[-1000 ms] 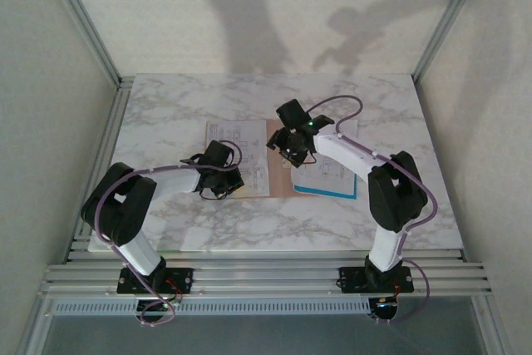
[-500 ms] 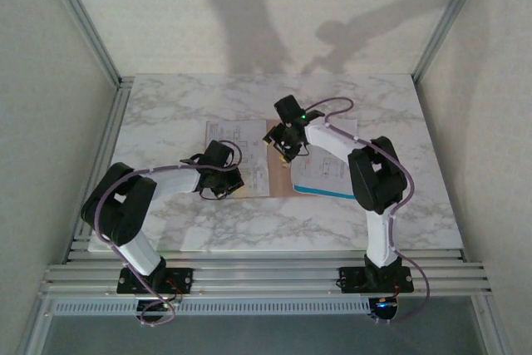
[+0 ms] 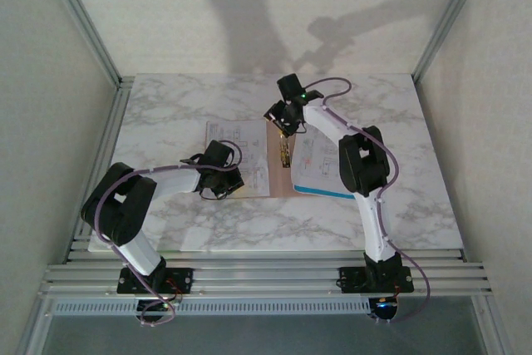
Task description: Put the files into the folder
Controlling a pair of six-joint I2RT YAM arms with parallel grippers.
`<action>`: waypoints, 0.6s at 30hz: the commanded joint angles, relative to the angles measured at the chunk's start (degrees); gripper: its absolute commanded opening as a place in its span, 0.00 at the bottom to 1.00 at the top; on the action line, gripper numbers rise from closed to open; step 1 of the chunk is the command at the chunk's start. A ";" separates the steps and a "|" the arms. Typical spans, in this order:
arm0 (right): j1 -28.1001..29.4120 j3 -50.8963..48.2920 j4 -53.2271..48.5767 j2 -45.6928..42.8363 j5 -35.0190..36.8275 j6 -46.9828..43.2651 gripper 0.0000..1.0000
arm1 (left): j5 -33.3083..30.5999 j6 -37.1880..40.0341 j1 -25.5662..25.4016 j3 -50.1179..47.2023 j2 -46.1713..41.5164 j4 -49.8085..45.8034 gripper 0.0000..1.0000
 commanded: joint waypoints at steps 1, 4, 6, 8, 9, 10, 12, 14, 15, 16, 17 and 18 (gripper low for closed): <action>-0.52 4.94 -3.20 1.12 -0.81 -5.15 0.56 | -2.82 1.01 0.32 -0.12 0.28 -6.26 0.00; -0.57 5.22 -2.34 -0.34 -0.85 -7.41 0.56 | -3.15 1.38 0.66 0.22 0.27 -6.75 0.00; -0.70 4.15 -1.99 -2.34 -0.48 -8.22 0.56 | -3.43 1.62 0.93 0.45 0.37 -7.16 0.00; -0.86 1.43 -1.18 -5.61 0.46 -8.91 0.56 | -3.61 1.75 1.22 0.66 0.33 -7.38 0.00; -1.03 -0.64 -0.85 -7.75 1.30 -9.20 0.55 | -3.70 1.84 1.29 1.00 0.24 -7.55 0.00; -1.35 -3.57 -0.55 -10.21 1.99 -9.42 0.55 | -3.70 1.83 1.25 1.50 0.07 -7.85 0.00; -2.13 -10.17 0.64 -15.07 2.50 -9.16 0.54 | -3.75 1.80 1.06 2.99 -0.57 -8.30 0.00; -3.54 -18.06 2.02 -20.43 1.95 -7.84 0.53 | -3.63 1.92 0.71 5.19 -0.97 -9.09 0.06; -4.40 -22.58 2.76 -23.26 1.40 -6.98 0.53 | -3.53 1.91 0.38 6.51 -1.12 -9.45 0.10; -5.23 -26.99 3.69 -26.01 0.60 -6.27 0.53 | -3.39 1.87 -0.07 7.95 -0.94 -9.75 0.13; -5.84 -30.68 4.51 -28.22 -0.18 -5.67 0.52 | -3.19 1.72 -0.53 9.03 -0.68 -10.03 0.15; -6.55 -34.42 5.07 -30.57 -1.02 -5.00 0.52 | -2.87 1.44 -1.25 10.40 -0.35 -10.19 0.18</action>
